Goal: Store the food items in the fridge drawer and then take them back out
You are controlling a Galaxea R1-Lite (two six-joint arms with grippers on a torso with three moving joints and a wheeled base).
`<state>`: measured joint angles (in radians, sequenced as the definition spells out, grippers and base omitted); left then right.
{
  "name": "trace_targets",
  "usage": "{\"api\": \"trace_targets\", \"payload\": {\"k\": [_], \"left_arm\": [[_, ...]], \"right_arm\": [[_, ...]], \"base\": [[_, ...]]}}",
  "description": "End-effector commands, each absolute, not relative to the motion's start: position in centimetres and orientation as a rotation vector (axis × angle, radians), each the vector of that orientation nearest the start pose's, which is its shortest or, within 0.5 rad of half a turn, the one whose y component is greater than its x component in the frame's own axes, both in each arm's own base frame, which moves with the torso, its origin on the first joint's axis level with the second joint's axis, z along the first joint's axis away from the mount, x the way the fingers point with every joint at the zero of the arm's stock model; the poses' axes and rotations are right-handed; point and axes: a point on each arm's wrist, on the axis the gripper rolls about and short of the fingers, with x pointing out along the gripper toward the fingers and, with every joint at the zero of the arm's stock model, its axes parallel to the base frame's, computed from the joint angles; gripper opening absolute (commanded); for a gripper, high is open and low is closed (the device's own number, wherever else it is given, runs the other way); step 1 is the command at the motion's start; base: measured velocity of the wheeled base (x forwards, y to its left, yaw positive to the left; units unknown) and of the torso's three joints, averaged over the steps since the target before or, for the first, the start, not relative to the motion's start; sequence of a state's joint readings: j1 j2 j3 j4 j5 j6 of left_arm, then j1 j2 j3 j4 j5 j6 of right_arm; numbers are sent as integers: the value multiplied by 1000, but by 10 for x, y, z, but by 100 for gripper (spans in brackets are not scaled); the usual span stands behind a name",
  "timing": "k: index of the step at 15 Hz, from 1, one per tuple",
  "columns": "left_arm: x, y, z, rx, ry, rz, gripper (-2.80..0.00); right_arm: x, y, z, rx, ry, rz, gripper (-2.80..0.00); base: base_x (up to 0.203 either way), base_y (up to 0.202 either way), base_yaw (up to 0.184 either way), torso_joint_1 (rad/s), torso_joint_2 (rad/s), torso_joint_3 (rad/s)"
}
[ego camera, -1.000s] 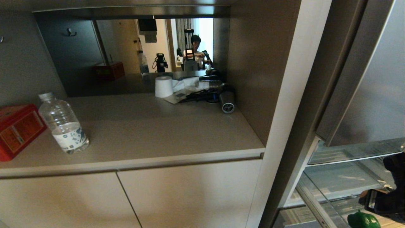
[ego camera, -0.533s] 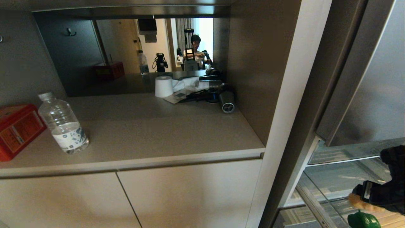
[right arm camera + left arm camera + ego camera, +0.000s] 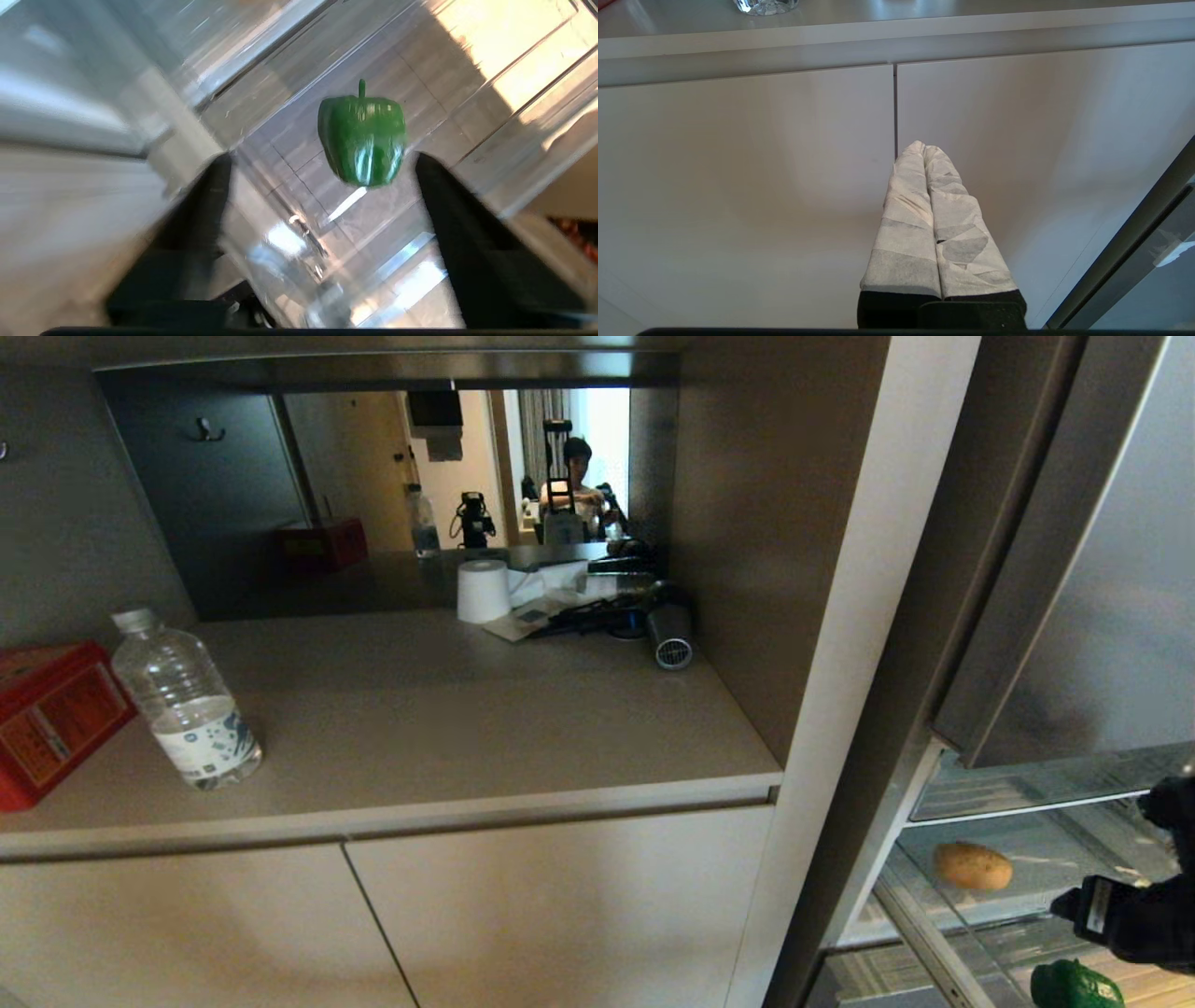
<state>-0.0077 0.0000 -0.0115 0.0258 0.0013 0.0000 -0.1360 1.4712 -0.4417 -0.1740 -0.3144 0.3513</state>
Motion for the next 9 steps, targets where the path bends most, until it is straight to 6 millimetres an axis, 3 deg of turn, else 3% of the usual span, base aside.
{"api": "trace_targets", "payload": {"k": [1,5,9], "left_arm": [[-24,0,76,0,15,-6,-280],[-24,0,76,0,15,-6,-280],[-24,0,76,0,16,-7,-280]], "right_arm": [[162,-29,127,241,682,-531,-280],[92,-13,139,174,478,-343,-280],[24,-2,127,36,181,-102,-280]], "base": [[0,0,0,0,0,0],[0,0,0,0,0,0],[0,0,0,0,0,0]]}}
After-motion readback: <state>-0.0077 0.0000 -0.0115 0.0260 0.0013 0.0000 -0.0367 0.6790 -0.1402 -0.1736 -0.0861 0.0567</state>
